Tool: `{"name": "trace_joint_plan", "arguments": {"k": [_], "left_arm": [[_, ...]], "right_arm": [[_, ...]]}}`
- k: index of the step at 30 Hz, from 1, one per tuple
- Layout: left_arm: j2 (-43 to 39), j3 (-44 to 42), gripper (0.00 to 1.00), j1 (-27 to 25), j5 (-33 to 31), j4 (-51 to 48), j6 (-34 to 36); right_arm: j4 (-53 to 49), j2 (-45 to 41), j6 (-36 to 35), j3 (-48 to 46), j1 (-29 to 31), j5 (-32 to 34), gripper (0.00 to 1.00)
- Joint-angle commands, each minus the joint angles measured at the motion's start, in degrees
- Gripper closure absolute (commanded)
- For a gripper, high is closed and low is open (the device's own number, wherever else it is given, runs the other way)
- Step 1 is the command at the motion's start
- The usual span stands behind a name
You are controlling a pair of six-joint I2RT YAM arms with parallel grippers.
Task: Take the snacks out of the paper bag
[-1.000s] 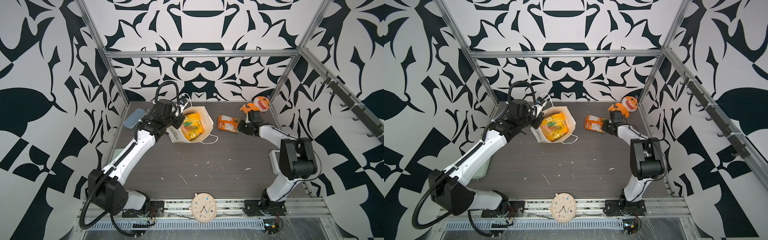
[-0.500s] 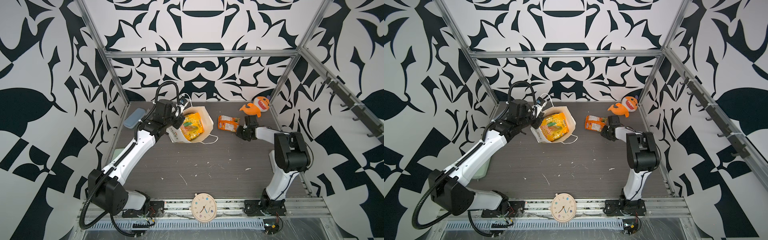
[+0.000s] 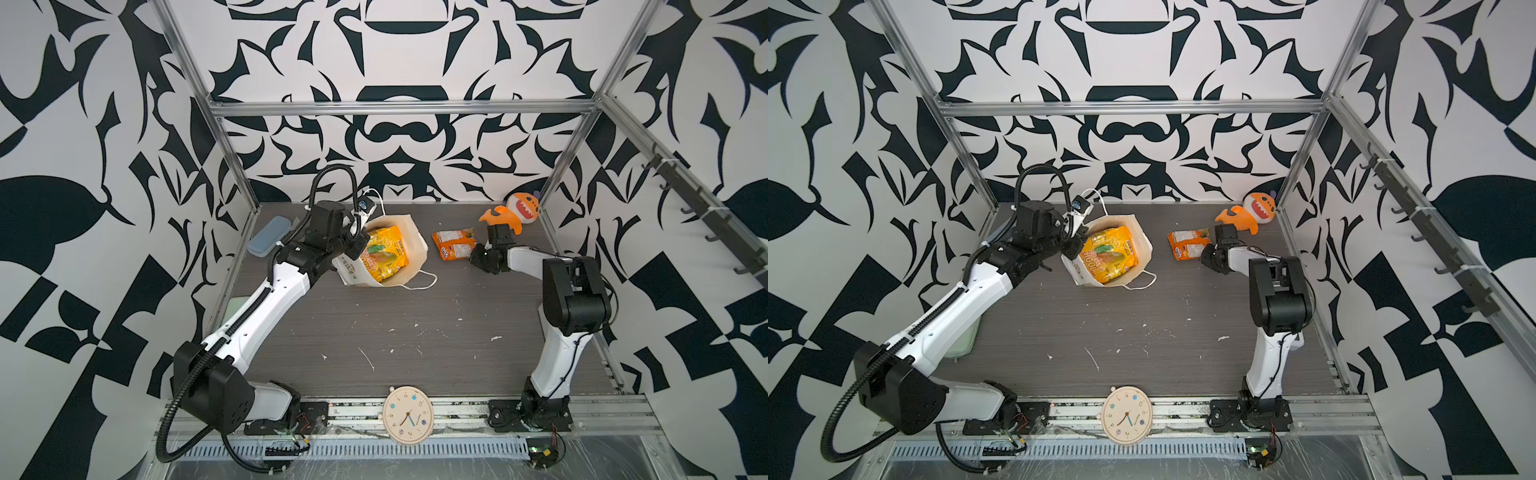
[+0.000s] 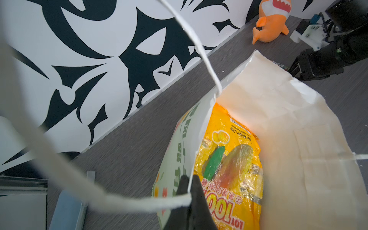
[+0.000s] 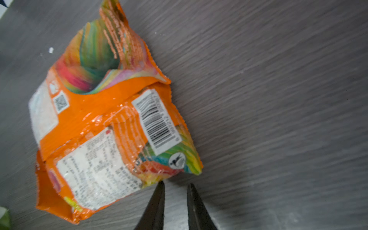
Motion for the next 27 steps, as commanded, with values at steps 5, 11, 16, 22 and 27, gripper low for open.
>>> {"name": "trace_joint_plan", "arguments": {"k": [5,11,16,22,27], "left_arm": [[-1.9,-0.5,1.00,-0.1,0.7,1.1,-0.4],[-1.0,0.1,1.00,0.0,1.2,1.3,-0.4],[-0.9,0.6,1.00,-0.1,1.2,0.6,-0.4],[-1.5,0.1,1.00,0.0,1.0,0.5,-0.4],[-1.2,0.3,1.00,0.0,1.0,0.1,-0.5]], "right_arm": [[0.9,-6.4,2.2,-2.9,2.9,-2.9,0.74],[2.3,-3.8,1.9,-1.3,4.1,-3.8,0.74],[1.9,-0.6,0.9,2.0,4.7,-3.4,0.74],[1.5,2.1,0.1,5.2,4.7,-2.7,0.73],[1.5,3.7,-0.2,6.8,4.8,-2.7,0.73]]}}
